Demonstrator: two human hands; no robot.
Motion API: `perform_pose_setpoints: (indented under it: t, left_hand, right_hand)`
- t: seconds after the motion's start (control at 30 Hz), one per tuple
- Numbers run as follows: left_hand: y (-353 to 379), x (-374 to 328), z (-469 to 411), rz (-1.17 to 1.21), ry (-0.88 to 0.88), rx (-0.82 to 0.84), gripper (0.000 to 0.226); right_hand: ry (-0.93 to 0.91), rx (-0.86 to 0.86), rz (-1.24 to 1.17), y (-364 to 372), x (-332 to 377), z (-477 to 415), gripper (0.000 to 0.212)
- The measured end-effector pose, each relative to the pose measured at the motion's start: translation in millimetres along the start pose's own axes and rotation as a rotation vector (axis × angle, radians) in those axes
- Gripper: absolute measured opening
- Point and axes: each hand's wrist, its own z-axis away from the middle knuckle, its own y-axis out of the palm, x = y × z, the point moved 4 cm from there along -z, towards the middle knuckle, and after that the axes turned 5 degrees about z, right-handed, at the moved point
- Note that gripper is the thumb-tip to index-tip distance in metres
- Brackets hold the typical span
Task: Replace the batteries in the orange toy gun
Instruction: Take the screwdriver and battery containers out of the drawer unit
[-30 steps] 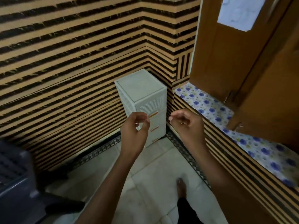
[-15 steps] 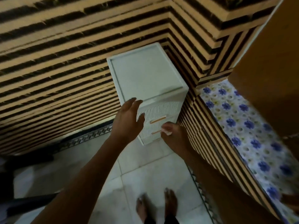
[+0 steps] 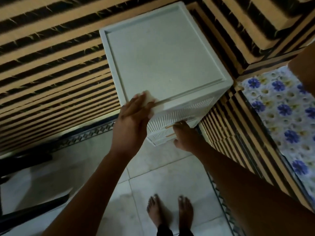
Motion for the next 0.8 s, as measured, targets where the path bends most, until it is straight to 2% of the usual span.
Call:
perform_pose_setpoints:
  t: [0.17,0.27,0.37,0.5,0.63,0.73,0.8]
  left_hand:
    - [2,3,0,0.010,0.027,-0.046,0.040]
    - [-1,2,-1,-0.004,0.021,-0.048,0.038]
    - [-3,-2,-3,-0.008,0.015,-0.009,0.038]
    - [-6,-9,-3,0.018,-0.006,0.029,0.038]
    - [-10,-18,-4,0.028,-0.056,0.067,0.038]
    - [-15,-18,-6,0.038,-0.078,0.113,0.037]
    - [-16,-16,-8,0.046,-0.083,0.137,0.036]
  right_hand:
    - [-0.020,-0.176,0.154,-2,5,8,0.032]
    - [-0.021,-0.201,0.277,-6,9,26,0.034]
    - [-0.041,-0.193,0.300,-7,10,53,0.040]
    - [-0.070,-0.268,0.396,0,7,103,0.045]
    - [-0.110,-0.478,0.461,-9,9,149,0.037]
    - [-0.155,-0.664,0.382,-27,9,172,0.035]
    - [-0.226,-0.730,0.358,-38,10,177,0.026]
